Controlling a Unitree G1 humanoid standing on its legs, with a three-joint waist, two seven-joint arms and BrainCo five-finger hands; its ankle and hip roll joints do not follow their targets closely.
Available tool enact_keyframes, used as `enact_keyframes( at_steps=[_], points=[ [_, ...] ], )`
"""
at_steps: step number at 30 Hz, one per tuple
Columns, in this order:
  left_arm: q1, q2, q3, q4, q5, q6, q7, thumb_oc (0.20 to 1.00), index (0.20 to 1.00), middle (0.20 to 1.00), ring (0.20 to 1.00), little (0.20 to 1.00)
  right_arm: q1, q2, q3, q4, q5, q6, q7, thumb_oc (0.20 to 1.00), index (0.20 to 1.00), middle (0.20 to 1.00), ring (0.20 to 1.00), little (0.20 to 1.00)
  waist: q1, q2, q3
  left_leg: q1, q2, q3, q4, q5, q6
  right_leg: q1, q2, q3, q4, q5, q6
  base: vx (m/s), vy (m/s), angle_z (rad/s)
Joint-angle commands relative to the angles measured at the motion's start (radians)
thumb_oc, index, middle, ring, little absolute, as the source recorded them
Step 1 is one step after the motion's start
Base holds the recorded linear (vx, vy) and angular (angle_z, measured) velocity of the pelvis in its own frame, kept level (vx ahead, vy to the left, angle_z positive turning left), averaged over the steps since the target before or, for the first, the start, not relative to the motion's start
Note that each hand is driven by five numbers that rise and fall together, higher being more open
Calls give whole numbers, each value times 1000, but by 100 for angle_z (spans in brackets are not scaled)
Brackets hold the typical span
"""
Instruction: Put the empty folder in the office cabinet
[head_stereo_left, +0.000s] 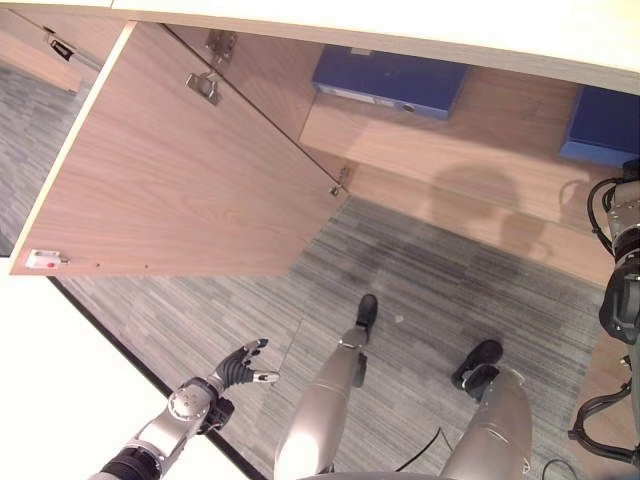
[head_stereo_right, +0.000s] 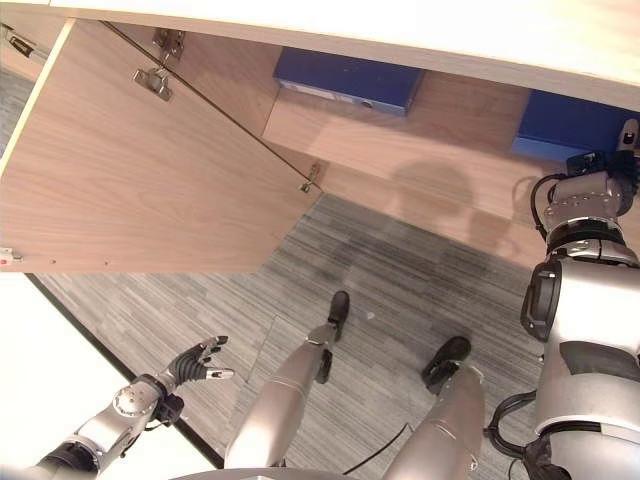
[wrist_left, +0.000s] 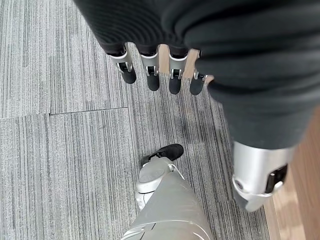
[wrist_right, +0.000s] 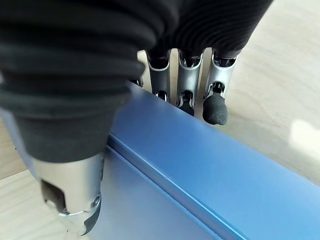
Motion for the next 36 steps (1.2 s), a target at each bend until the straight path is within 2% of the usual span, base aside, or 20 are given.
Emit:
enact_keyframes(
  at_steps=[1,8,17,22,29,31,36],
  points=[
    [-10,1,10,53,-13,-7,5,1000,1000,1000,1000,1000,119,-17,-72,98,1,67,-40,1000,1000,1000,1000,1000,27,62,65,31,37,10,-14,-126,3,77,28,49,-54,-40,164,0,0,0],
    [-9,-1,6,56,-12,-7,2,1000,1000,1000,1000,1000,112,-15,-61,104,-5,74,-28,1000,1000,1000,1000,1000,28,64,64,45,40,6,-38,-116,1,83,31,45,-64,-39,163,0,0,0],
    [7,16,1,61,-5,0,-7,1000,1000,1000,1000,1000,-152,-130,115,72,-34,87,-2,1000,1000,1000,1000,1000,43,50,50,57,45,3,-70,-96,-7,78,24,41,-57,-34,167,-1,-4,0],
    [-1,8,-5,71,0,2,-9,1000,1000,1000,1000,1000,-174,-123,142,68,-69,86,-4,1000,1000,1000,1000,1000,42,47,45,74,51,0,-83,-94,-7,97,24,31,-71,-27,169,0,0,0],
    [-14,0,4,70,-16,4,-4,1000,1000,1000,1000,1000,-114,-98,96,85,-70,99,-2,1000,1000,1000,1000,1000,41,49,47,98,51,-4,-89,-95,-6,133,28,21,-91,-19,173,-1,1,2],
    [-17,-5,10,72,-1,6,-14,1000,1000,1000,1000,1000,7,-73,5,116,-68,106,-24,1000,1000,1000,1000,1000,43,52,40,135,52,-8,-117,-87,-9,186,34,2,-136,-5,178,25,29,10],
    [-7,-13,16,81,-5,12,-24,1000,1000,1000,1000,1000,131,-38,-87,140,-52,102,-70,1000,1000,1000,1000,1000,47,44,11,183,54,-14,-155,-79,-10,251,48,-22,-198,16,180,-8,22,1]
  ],
)
